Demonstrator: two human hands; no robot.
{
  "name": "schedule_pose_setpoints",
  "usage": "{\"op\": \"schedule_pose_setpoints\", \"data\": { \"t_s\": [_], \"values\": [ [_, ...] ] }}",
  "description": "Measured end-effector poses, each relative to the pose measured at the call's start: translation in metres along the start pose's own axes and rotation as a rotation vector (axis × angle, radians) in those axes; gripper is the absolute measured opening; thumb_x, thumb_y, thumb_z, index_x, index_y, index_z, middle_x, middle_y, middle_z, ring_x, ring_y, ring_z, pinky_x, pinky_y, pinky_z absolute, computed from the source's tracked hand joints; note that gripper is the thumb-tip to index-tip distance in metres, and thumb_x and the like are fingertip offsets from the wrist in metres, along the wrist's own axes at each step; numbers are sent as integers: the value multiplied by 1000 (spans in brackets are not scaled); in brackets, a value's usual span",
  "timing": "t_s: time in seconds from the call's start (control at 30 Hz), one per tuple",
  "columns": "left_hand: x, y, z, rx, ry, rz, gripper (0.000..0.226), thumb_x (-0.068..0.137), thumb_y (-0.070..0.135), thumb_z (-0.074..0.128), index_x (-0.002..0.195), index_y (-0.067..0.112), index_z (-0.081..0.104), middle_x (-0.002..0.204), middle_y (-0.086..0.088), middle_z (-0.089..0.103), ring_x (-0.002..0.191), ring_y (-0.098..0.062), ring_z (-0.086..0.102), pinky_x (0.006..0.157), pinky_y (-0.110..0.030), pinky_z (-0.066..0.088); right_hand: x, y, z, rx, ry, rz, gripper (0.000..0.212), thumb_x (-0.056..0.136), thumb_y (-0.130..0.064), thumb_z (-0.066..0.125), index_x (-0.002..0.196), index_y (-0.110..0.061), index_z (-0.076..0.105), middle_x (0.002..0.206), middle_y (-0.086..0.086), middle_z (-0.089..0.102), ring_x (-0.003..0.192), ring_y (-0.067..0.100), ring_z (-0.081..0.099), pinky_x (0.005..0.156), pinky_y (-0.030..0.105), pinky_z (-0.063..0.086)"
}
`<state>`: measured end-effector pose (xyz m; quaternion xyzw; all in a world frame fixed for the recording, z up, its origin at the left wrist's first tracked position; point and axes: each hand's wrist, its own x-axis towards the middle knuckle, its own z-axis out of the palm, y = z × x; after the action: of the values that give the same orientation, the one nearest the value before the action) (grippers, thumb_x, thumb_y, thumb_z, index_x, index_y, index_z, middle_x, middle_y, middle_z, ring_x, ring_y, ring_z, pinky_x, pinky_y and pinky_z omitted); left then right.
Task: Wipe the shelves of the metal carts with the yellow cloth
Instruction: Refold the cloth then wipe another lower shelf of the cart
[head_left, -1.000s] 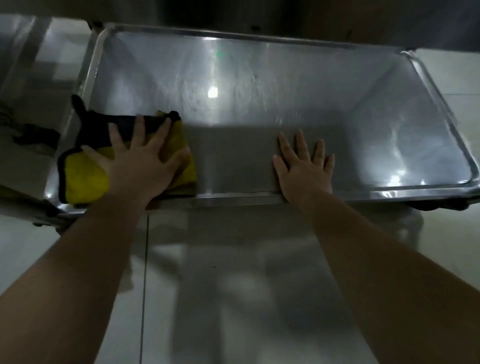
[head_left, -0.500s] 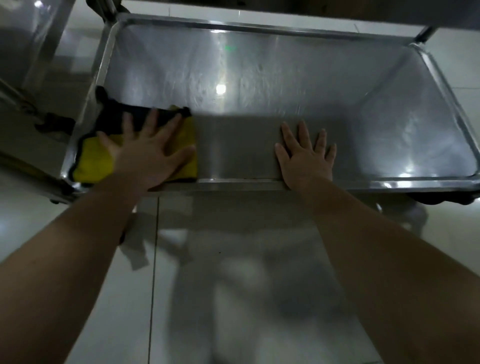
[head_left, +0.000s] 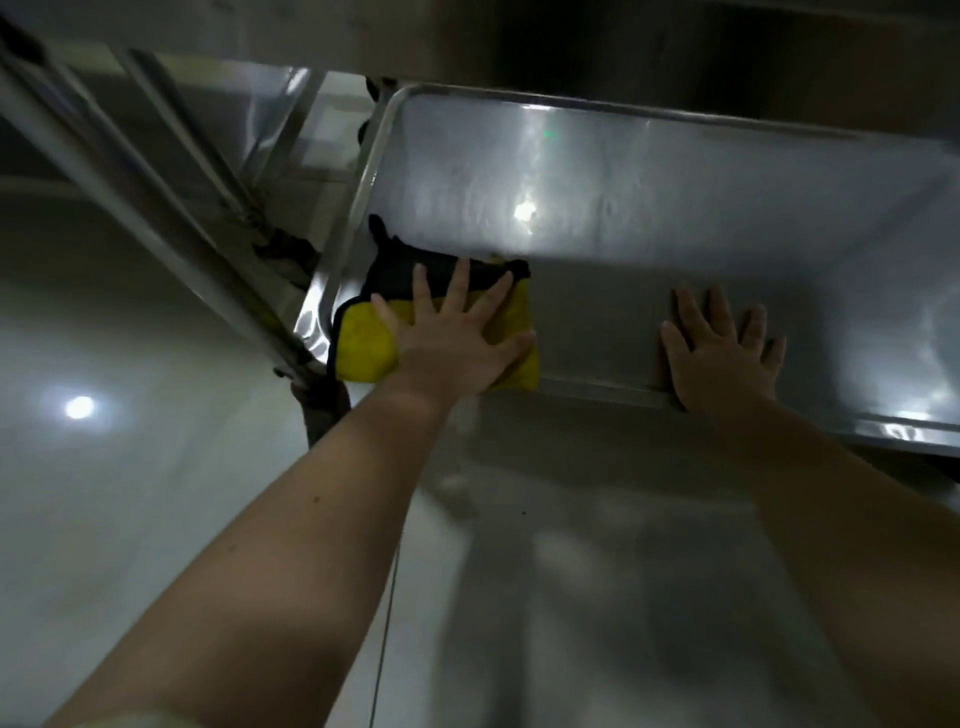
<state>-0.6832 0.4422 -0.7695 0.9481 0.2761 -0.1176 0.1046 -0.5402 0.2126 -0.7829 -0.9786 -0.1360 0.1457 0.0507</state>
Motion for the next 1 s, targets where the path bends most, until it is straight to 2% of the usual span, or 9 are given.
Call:
{"op": "schedule_pose_setpoints", "data": {
  "t_s": [0.07, 0.17, 0.23, 0.4, 0.53, 0.7, 0.83, 1.0],
  "values": [
    [-2, -12, -1, -9, 7, -46, 75, 80, 89, 15, 146, 61, -10, 164, 9, -17, 148, -36, -20, 103, -78, -12, -1, -15, 0, 19, 43, 3, 53, 102, -53, 23, 152, -51, 5, 164, -13, -7, 150, 36, -10, 115, 64, -8],
    [-10, -8, 3, -18, 28, -58, 75, 81, 88, 16, 146, 61, -9, 164, 9, -16, 148, -36, -19, 103, -79, -9, 4, -62, 3, -30, 169, -233, 55, 103, -51, 23, 154, -45, 2, 165, -9, -10, 150, 35, -9, 116, 64, -3],
    [-14, -8, 9, -52, 83, -73, 74, 81, 88, 18, 146, 62, -7, 164, 9, -13, 149, -36, -18, 103, -79, -9, 11, -89, 8, -60, 111, -327, 58, 102, -55, 20, 155, -43, 0, 165, -6, -8, 149, 37, -12, 117, 61, -4],
    [1, -18, 12, 7, 138, -45, 75, 79, 89, 14, 144, 63, -11, 164, 10, -14, 147, -39, -20, 99, -81, -12, 20, -93, 26, -121, 115, -296, 60, 98, -62, 11, 153, -46, -4, 165, -9, -6, 149, 37, -9, 118, 60, -5],
    [71, -22, -9, 32, 142, -55, 78, 79, 90, 15, 146, 60, -10, 165, 5, -13, 146, -43, -19, 99, -83, -8, 22, -93, 25, -118, 111, -289, 58, 98, -62, 13, 152, -49, -4, 164, -11, -6, 150, 35, -9, 118, 58, -6],
    [160, -23, -51, 45, 26, 14, 80, 81, 88, 19, 149, 56, -8, 165, 3, -12, 146, -46, -15, 101, -83, -7, 23, -93, 23, -120, 120, -295, 60, 97, -63, 13, 152, -49, -4, 165, -10, -5, 150, 35, -7, 119, 57, -5],
    [122, -28, -37, 75, 30, 62, 75, 82, 87, 15, 147, 59, -9, 165, 5, -13, 147, -42, -15, 101, -81, -7, 26, -90, 23, -123, 113, -294, 60, 97, -63, 14, 152, -49, -2, 165, -10, -3, 150, 35, -5, 118, 59, -3],
    [10, -22, 8, 67, 159, 3, 73, 82, 87, 9, 145, 60, -15, 165, 5, -13, 148, -39, -18, 101, -80, -10, 21, -85, 24, -117, 129, -288, 61, 95, -64, 14, 152, -50, -1, 165, -11, -2, 150, 35, -4, 119, 57, -3]
  ]
}}
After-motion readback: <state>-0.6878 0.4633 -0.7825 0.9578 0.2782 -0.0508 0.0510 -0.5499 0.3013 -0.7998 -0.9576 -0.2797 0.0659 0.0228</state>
